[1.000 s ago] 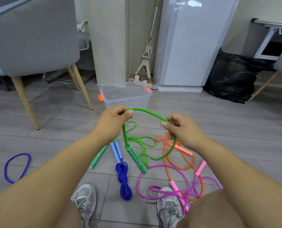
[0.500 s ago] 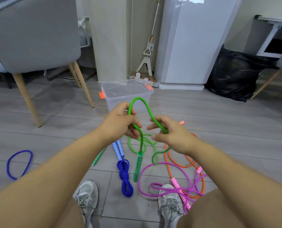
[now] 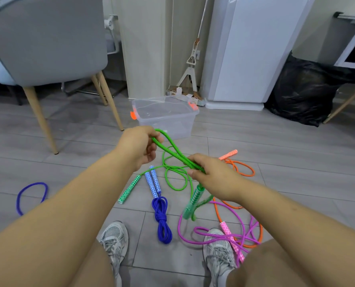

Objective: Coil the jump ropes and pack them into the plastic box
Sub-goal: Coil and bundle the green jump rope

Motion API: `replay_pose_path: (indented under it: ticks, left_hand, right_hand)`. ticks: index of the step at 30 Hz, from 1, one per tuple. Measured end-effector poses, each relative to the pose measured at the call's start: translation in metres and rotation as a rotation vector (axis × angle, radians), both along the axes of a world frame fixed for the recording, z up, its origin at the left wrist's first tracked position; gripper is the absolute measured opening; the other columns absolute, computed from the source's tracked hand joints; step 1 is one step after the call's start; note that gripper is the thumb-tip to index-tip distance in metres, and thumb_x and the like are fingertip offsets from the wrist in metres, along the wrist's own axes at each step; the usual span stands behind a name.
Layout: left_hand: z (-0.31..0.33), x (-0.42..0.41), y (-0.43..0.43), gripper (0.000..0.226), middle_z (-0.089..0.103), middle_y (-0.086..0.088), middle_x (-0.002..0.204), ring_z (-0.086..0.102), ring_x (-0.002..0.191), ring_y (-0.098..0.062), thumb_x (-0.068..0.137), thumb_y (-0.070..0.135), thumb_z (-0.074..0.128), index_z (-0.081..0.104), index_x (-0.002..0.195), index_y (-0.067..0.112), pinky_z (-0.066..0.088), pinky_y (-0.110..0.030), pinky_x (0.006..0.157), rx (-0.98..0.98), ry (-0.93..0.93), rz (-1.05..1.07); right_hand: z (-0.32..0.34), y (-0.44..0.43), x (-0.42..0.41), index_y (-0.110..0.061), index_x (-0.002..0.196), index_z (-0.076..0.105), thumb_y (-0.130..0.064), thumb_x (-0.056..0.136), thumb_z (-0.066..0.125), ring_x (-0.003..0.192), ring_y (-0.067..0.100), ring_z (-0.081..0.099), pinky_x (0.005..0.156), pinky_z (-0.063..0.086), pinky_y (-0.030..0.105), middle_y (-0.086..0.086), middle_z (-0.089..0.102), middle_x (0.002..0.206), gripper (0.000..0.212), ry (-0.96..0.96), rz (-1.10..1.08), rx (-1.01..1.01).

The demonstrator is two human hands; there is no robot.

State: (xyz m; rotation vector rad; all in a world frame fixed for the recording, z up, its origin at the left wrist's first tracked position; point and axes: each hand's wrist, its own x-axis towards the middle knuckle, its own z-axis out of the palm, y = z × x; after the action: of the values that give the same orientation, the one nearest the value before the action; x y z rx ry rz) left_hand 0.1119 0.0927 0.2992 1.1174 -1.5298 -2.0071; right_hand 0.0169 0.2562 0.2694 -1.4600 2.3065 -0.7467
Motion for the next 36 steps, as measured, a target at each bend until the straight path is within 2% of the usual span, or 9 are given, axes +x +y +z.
replay_pose_path:
  ticks: [4,8,12,16,21,24,26,31,36]
  left_hand:
    - [0.009,0.004,-0.010,0.017,0.060,0.005,0.055,0.037,0.051,-0.007,0.089,0.010,0.043,0.055,0.077,0.012,0.034,-0.017,0.048,0.233,0.189,0.135]
    - [0.011,0.003,-0.013,0.011,0.065,0.009,0.066,0.043,0.063,-0.006,0.093,0.017,0.050,0.059,0.086,0.019,0.039,-0.020,0.057,0.187,0.315,0.217]
    - [0.009,0.002,0.001,0.014,0.056,0.002,0.105,0.050,0.095,-0.023,0.097,0.041,0.044,0.057,0.095,0.035,0.044,-0.040,0.082,0.095,0.328,-0.011]
    - [0.006,-0.003,0.021,0.018,0.055,-0.009,0.116,0.062,0.092,-0.035,0.099,0.041,0.038,0.055,0.104,0.044,0.047,-0.050,0.091,0.053,0.342,-0.159]
    - [-0.002,-0.014,0.023,0.018,0.063,-0.017,0.108,0.070,0.079,-0.030,0.097,0.022,0.049,0.038,0.111,0.017,0.058,-0.042,0.074,0.162,0.503,0.031]
    - [-0.003,-0.017,0.020,0.025,0.067,-0.009,0.094,0.071,0.071,-0.014,0.096,0.021,0.050,0.051,0.110,0.001,0.058,-0.027,0.061,0.178,0.492,-0.012]
    - [-0.004,-0.018,0.019,0.018,0.066,-0.004,0.077,0.067,0.061,-0.008,0.096,0.021,0.051,0.057,0.092,0.005,0.054,-0.021,0.054,0.185,0.459,-0.034]
    - [-0.005,-0.021,0.019,0.017,0.043,-0.001,0.063,0.036,0.039,-0.004,0.099,0.016,0.046,0.053,0.085,0.009,0.033,-0.016,0.039,0.110,0.421,0.049]
    - [-0.004,-0.021,0.004,0.026,0.034,0.001,0.060,0.026,0.034,-0.004,0.101,0.019,0.039,0.048,0.078,0.013,0.023,-0.015,0.036,-0.006,0.392,0.164]
  right_hand:
    - [-0.001,0.006,-0.012,-0.015,0.102,0.055,-0.022,0.096,0.048,0.085,0.026,0.055,0.077,0.042,0.035,0.008,0.059,0.087,0.012,-0.036,-0.026,0.011]
    - [0.001,0.007,-0.015,-0.018,0.102,0.059,-0.024,0.096,0.046,0.089,0.028,0.058,0.083,0.045,0.038,0.011,0.063,0.090,0.015,-0.091,-0.057,-0.050]
    - [-0.004,0.003,-0.011,-0.012,0.094,0.061,-0.017,0.096,0.047,0.071,0.019,0.049,0.074,0.043,0.035,-0.002,0.053,0.069,0.016,-0.214,-0.080,-0.117]
    - [-0.008,-0.006,-0.002,0.000,0.098,0.060,-0.015,0.096,0.046,0.069,0.016,0.046,0.072,0.042,0.036,-0.003,0.050,0.067,0.021,-0.259,-0.035,-0.106]
    - [-0.009,-0.015,0.004,0.003,0.094,0.060,-0.017,0.096,0.047,0.067,0.020,0.047,0.073,0.046,0.043,0.006,0.052,0.069,0.024,-0.274,-0.039,-0.101]
    - [-0.008,-0.018,0.006,-0.005,0.081,0.059,-0.019,0.096,0.046,0.064,0.017,0.046,0.067,0.042,0.036,0.009,0.055,0.068,0.025,-0.284,-0.022,-0.061]
    - [-0.009,-0.019,0.007,-0.005,0.082,0.060,-0.021,0.096,0.046,0.056,0.010,0.043,0.061,0.036,0.030,0.009,0.056,0.069,0.026,-0.271,-0.008,-0.021]
    - [-0.007,-0.017,0.007,-0.001,0.093,0.062,-0.018,0.097,0.046,0.043,-0.003,0.042,0.048,0.029,0.013,-0.015,0.053,0.050,0.024,-0.253,-0.004,-0.008]
    - [-0.008,-0.007,-0.007,-0.010,0.102,0.067,-0.030,0.096,0.049,0.076,0.010,0.052,0.069,0.039,0.025,0.006,0.058,0.091,0.028,-0.093,0.005,0.025]
